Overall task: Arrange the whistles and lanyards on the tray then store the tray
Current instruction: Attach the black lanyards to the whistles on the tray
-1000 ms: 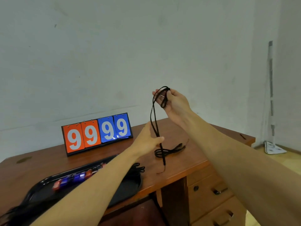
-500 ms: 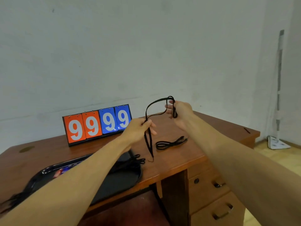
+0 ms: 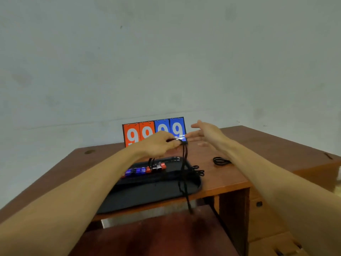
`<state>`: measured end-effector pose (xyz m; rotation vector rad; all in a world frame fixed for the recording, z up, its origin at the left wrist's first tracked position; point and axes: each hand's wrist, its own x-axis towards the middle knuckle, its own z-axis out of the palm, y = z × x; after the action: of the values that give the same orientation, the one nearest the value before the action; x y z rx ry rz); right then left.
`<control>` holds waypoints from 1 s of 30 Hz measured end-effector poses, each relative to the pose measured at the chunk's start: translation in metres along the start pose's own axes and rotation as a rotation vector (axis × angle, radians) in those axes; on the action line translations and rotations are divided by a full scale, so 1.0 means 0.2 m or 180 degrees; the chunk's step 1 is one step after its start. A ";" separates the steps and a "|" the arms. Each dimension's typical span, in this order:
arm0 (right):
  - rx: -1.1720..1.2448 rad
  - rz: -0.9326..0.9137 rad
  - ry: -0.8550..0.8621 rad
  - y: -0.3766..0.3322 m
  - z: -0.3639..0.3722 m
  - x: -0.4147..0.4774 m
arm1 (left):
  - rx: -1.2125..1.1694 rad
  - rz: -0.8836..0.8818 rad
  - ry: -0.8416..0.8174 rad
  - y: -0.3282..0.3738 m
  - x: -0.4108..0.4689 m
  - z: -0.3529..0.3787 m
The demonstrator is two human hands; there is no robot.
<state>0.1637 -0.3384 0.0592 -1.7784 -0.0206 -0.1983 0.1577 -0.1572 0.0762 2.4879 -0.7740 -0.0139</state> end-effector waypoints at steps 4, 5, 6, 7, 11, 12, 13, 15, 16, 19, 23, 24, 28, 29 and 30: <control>0.0250 0.0183 -0.0635 0.02 0.26 -0.06 | -0.0215 -0.0270 0.0015 -0.07 -0.13 -0.04; 0.0261 0.0224 -0.0807 0.03 0.31 -0.08 | -0.0403 -0.0384 0.0032 -0.09 -0.16 -0.06; 0.0310 0.0254 -0.1011 0.03 0.36 -0.09 | -0.0583 -0.0456 0.0066 -0.11 -0.18 -0.07; 0.0377 0.0279 -0.1222 0.03 0.40 -0.10 | -0.0732 -0.0518 0.0129 -0.14 -0.20 -0.09; 0.0533 0.0323 -0.1835 0.05 0.54 -0.07 | -0.0830 -0.0751 0.0312 -0.30 -0.27 -0.16; 0.0440 0.0286 -0.1939 0.06 0.57 -0.06 | -0.0812 -0.0780 0.0343 -0.34 -0.28 -0.17; 0.0328 0.0264 -0.2042 0.07 0.60 -0.06 | -0.0805 -0.0802 0.0387 -0.38 -0.29 -0.18; 0.0174 0.0205 -0.2278 0.08 0.65 -0.06 | -0.0890 -0.0849 0.0496 -0.45 -0.32 -0.18; 0.0146 0.0158 -0.2395 0.08 0.67 -0.07 | -0.0956 -0.0830 0.0554 -0.48 -0.34 -0.18; 0.0219 0.0040 -0.2495 0.09 0.73 -0.05 | -0.1152 -0.0754 0.0618 -0.54 -0.40 -0.20; 0.0360 0.0151 -0.2075 0.13 0.75 0.03 | -0.1027 -0.0805 0.0591 -0.65 -0.46 -0.21; 0.0383 0.0184 -0.1950 0.14 0.75 0.05 | -0.0955 -0.0821 0.0553 -0.69 -0.48 -0.21; 0.0120 0.0168 -0.1669 0.21 0.72 0.10 | -0.0892 -0.0865 0.0481 -0.80 -0.53 -0.20; -0.0010 0.0165 -0.1664 0.23 0.71 0.11 | -0.0854 -0.0889 0.0504 -0.82 -0.54 -0.20; -0.0140 0.0164 -0.1678 0.24 0.70 0.12 | -0.0785 -0.0904 0.0531 -0.83 -0.54 -0.19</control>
<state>0.2099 -0.2152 -0.0129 -1.8281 -0.3499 0.3130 0.1601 0.0346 0.0119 2.3067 -0.3246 -0.0028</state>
